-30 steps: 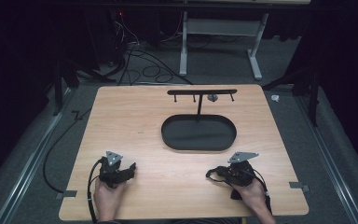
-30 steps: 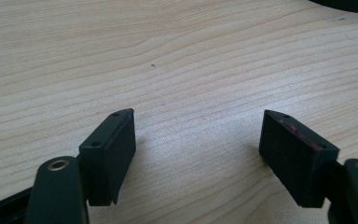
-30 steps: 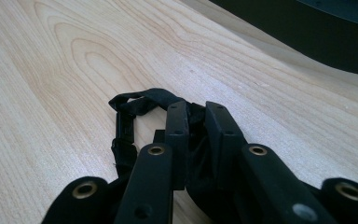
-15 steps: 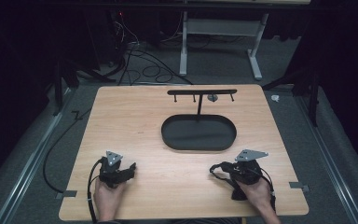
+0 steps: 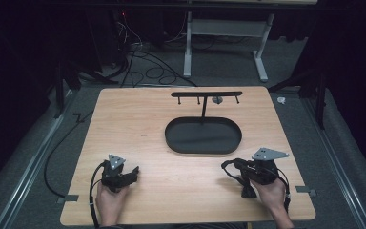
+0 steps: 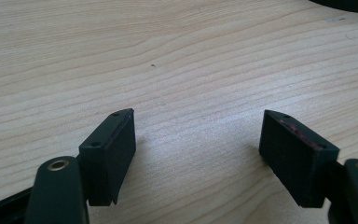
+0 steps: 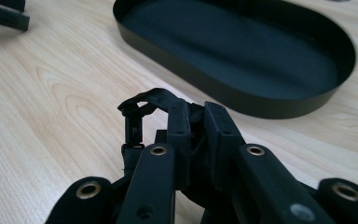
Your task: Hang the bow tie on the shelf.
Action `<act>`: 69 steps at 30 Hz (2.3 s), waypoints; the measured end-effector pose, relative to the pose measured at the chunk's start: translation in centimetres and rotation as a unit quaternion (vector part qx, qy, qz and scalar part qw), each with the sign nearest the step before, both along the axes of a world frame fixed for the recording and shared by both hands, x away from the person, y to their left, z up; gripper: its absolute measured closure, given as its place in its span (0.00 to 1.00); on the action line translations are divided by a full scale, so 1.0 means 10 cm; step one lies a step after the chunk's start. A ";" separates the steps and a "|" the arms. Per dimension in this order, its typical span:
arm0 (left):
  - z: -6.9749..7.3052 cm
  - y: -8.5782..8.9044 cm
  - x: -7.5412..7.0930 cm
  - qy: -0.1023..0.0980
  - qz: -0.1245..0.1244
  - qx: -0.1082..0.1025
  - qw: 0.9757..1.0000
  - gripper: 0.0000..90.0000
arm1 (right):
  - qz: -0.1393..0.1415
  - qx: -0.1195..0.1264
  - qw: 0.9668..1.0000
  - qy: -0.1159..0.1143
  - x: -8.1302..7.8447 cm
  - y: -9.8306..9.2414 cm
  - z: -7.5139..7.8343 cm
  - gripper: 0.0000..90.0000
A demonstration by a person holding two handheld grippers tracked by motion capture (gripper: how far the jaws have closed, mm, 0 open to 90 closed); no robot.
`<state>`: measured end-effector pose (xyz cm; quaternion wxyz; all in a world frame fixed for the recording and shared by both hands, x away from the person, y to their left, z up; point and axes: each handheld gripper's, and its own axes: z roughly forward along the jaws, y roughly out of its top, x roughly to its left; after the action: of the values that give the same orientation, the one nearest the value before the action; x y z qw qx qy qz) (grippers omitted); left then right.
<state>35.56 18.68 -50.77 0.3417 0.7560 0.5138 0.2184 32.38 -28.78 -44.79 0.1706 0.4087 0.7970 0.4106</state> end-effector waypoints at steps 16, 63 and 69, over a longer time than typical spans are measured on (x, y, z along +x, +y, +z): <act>0.00 0.00 0.00 -0.001 0.001 0.001 1.000 0.30 | -0.016 0.010 0.999 -0.028 0.03 -0.11 0.19 0.92; 0.00 -0.02 0.00 -0.002 0.002 0.003 1.000 0.30 | -0.063 0.025 0.996 -0.061 0.51 -0.16 0.61 0.93; 0.00 -0.02 0.00 -0.003 0.003 0.003 1.000 0.30 | -0.063 0.026 0.995 -0.068 0.59 -0.15 0.68 0.93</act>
<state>35.58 18.49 -50.79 0.3401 0.7551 0.5144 0.2228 38.28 -30.29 -37.95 0.2392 0.4335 0.7453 0.4466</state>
